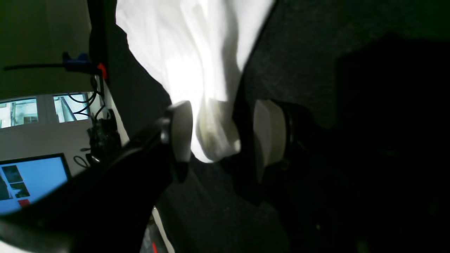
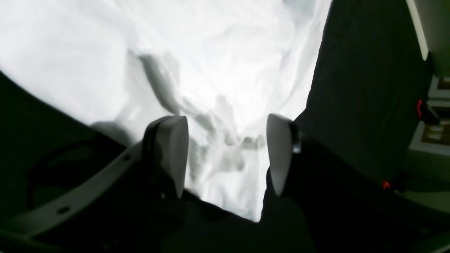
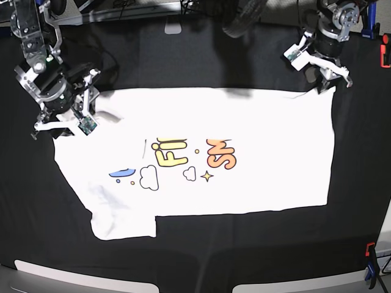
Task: Layout the t-shirt on the table in an organized manner, then fold the t-shirt properly
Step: 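Release the shirt edge and move the left gripper along the shoulder, then grasp the shirt's shoulder edge with the left gripper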
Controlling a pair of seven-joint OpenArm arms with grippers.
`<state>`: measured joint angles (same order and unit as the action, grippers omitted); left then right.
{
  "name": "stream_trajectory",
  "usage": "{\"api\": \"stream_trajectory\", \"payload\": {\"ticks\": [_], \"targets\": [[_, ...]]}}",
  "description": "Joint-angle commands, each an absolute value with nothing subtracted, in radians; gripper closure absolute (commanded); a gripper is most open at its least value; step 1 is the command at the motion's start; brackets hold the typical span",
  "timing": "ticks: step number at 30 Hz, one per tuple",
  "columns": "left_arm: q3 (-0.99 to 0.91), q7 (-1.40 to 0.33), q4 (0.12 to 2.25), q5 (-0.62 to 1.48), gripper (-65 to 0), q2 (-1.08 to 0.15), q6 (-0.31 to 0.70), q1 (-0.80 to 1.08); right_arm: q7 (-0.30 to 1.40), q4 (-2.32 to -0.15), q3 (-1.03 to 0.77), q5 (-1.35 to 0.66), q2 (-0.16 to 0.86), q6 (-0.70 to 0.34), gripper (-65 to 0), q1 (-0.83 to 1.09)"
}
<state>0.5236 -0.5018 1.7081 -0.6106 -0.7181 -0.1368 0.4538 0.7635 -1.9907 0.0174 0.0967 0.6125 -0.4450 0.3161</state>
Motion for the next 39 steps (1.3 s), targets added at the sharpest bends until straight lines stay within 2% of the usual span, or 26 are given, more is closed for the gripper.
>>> {"api": "stream_trajectory", "payload": {"ticks": [1, 8, 18, 30, 34, 39], "targets": [[0.527, -0.503, 1.711, -0.593, -27.5, -0.727, -0.116, 0.445, 0.743, -2.01, 0.009, 0.097, 0.629, -0.433, -34.2, 0.307], [0.527, -0.572, 1.661, -0.549, -27.5, -0.727, -0.116, 0.353, 0.743, -2.01, 0.009, 0.097, 0.629, -0.434, -34.2, 0.308], [0.527, -0.748, 1.545, -0.55, -27.5, -0.751, -0.123, 0.352, 0.744, -2.01, 0.009, 0.097, 0.629, -0.434, -34.2, 0.308], [0.527, -0.921, 1.546, -0.812, -27.5, -0.772, -0.258, 0.366, 0.746, -2.009, 0.009, 0.097, 0.629, -0.434, -34.2, 0.308], [0.527, -0.92, 1.546, -0.82, -27.5, -0.816, -0.347, 0.363, 0.745, -2.009, 0.009, 0.097, 0.629, -0.433, -34.2, 0.308], [0.527, -0.897, 1.552, -0.774, -27.5, -0.818, -0.356, 0.384, 0.745, -2.009, 0.009, 0.097, 0.629, -0.433, -34.2, 0.308]]}}
